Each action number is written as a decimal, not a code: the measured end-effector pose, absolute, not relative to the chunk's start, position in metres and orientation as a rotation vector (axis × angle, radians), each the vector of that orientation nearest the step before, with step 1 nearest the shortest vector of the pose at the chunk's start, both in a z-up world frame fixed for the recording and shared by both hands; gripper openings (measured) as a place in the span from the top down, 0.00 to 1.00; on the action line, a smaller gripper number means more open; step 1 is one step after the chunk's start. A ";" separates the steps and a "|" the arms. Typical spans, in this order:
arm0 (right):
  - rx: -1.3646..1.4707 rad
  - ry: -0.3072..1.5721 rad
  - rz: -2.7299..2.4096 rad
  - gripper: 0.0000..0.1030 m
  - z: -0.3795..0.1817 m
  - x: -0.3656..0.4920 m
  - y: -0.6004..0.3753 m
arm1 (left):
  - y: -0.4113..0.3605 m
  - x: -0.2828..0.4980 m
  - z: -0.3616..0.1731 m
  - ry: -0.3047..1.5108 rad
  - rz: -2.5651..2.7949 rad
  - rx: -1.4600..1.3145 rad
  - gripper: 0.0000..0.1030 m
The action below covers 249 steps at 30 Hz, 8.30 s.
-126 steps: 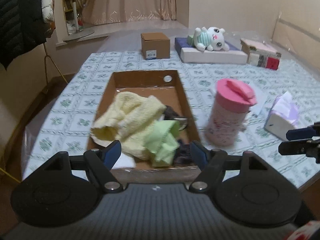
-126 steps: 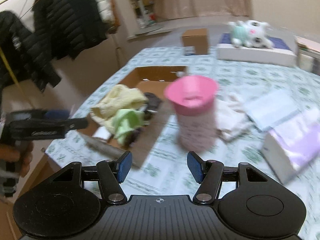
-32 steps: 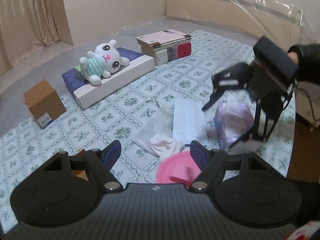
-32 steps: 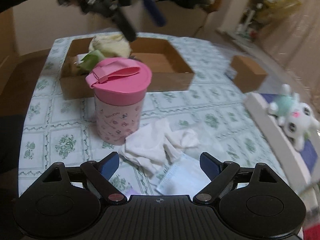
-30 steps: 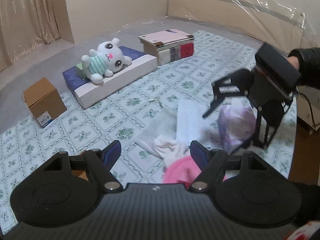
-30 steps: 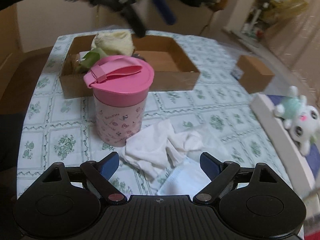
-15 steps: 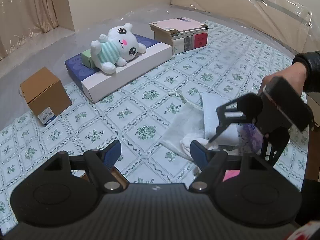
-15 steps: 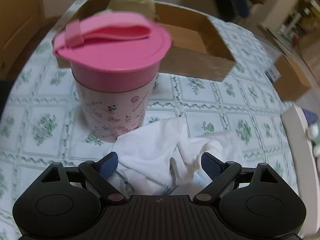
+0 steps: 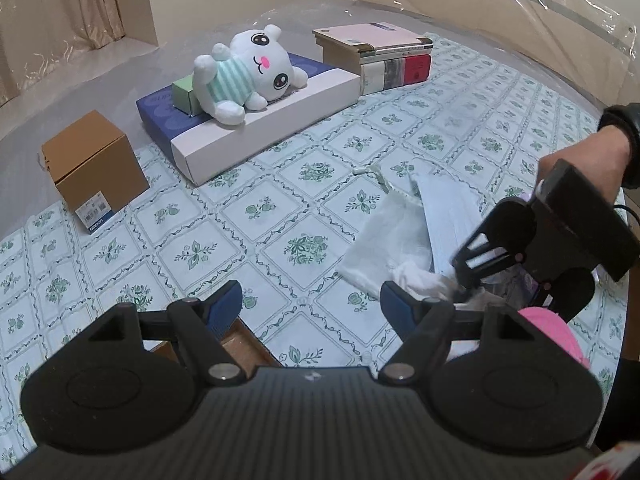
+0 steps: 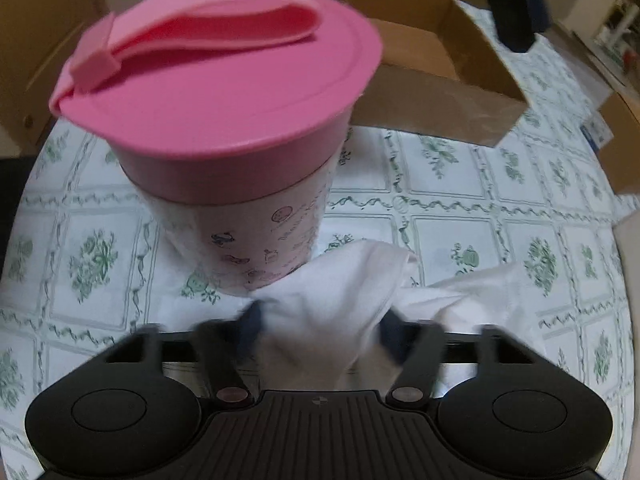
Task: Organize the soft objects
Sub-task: 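Lower the right tool onto the white cloth and close it, then lift the white cloth with the right tool while the left tool approaches the white mask, then close the left tool on the white mask and lift it, then carry the white mask and white cloth to the box with both tools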
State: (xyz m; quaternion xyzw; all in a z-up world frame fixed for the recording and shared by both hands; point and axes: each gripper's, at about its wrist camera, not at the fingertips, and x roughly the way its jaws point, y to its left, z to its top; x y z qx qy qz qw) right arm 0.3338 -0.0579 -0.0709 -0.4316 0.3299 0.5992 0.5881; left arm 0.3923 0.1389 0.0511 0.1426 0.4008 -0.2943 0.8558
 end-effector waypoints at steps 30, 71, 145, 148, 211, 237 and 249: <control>-0.287 0.650 0.695 0.86 0.078 0.337 -0.266 | -0.050 0.397 0.061 0.956 -0.811 0.521 0.29; -0.109 0.755 0.471 0.86 0.019 0.344 -0.354 | -0.176 0.453 -0.055 1.180 -0.669 0.518 1.00; -0.049 0.589 0.983 0.86 0.166 0.138 -0.024 | 0.173 0.155 0.189 0.803 -0.163 0.131 1.00; -0.045 0.604 0.990 0.86 0.163 0.143 -0.014 | 0.182 0.156 0.183 0.811 -0.158 0.120 1.00; -0.320 1.102 0.882 0.72 0.004 0.404 0.141 | 0.307 0.335 0.010 0.907 -0.128 -0.093 0.74; -0.101 0.901 0.880 0.40 0.095 0.304 0.049 | 0.279 0.214 0.073 0.731 0.053 -0.044 0.40; 0.056 0.683 0.816 0.35 0.107 0.192 -0.060 | 0.220 0.138 0.080 0.628 0.097 -0.010 0.20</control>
